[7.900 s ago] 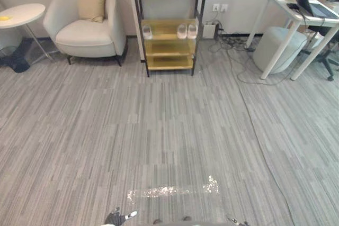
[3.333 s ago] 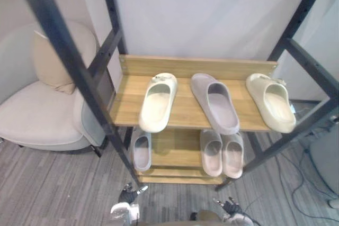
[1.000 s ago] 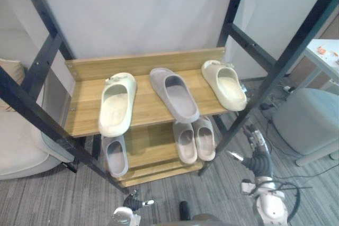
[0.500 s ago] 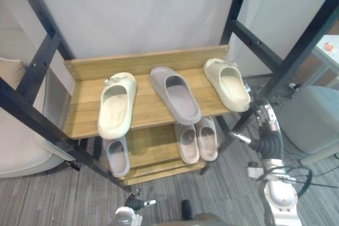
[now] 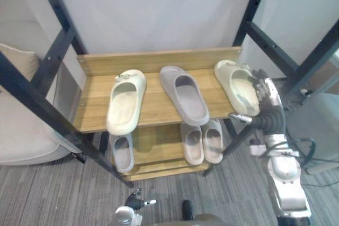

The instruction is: Organize the slippers on the shoe rack

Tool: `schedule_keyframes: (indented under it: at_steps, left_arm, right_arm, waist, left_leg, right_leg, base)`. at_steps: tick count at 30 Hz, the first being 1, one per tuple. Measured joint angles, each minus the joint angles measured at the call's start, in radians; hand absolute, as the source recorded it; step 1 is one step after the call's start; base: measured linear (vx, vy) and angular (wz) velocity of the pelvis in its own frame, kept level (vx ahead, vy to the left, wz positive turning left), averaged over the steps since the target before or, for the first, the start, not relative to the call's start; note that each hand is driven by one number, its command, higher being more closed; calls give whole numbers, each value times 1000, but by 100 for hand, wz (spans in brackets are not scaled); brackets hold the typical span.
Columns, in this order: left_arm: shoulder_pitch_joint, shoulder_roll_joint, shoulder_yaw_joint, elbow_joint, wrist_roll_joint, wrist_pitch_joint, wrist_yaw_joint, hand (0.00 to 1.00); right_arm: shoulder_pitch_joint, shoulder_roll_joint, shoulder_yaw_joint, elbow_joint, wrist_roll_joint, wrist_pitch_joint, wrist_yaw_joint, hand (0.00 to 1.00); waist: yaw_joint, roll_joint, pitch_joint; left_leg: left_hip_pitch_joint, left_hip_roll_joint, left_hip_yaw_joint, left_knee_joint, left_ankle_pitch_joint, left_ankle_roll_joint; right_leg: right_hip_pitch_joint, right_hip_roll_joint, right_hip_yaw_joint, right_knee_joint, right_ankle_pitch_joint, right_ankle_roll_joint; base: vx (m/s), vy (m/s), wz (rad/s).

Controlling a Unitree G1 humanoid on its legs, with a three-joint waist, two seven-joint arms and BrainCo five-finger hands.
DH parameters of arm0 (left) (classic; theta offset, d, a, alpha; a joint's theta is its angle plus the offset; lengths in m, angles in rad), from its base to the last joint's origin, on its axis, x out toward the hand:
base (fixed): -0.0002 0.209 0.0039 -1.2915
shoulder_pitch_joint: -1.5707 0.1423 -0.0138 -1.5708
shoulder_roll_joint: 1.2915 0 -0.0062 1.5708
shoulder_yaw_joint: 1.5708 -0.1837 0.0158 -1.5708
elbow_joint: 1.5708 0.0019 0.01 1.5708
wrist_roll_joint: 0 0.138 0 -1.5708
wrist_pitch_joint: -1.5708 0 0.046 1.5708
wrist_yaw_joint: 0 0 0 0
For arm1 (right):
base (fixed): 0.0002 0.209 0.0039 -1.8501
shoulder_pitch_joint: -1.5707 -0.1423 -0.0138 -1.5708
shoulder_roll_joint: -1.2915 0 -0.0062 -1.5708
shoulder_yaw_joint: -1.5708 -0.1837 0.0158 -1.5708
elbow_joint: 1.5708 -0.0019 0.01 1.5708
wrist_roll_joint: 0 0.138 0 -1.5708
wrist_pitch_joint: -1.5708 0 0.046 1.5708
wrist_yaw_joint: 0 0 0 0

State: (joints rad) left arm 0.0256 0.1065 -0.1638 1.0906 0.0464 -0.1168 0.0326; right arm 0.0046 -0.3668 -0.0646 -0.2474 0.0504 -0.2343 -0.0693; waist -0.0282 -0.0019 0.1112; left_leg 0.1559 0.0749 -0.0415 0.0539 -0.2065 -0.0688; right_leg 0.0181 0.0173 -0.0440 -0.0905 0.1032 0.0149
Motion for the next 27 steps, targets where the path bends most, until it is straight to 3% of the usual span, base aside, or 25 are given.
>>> schedule_keyframes:
  at_steps: [10, 27]
  left_arm:
    - [2, 3, 1, -1, -3, -5, -18, 0]
    - [22, 16, 10, -40, -10, -8, -18, 0]
  right_arm:
    - [-208, -123, 37, 238, 11, 27, -8, 0]
    - [-438, -193, 195, 506, 68, 58, 32, 0]
  waist:
    - [12, -17, -9]
    - [29, -42, -10]
  left_leg:
    - [-26, -19, -33, -1, 10, 12]
    - [-36, -25, -52, 0, 12, 15]
  right_leg:
    - [-15, -17, -28, 1, -2, 4]
    - [-16, -23, -40, 1, -2, 4]
  base:
    - [-1, 30, 9]
    - [-3, 7, 2]
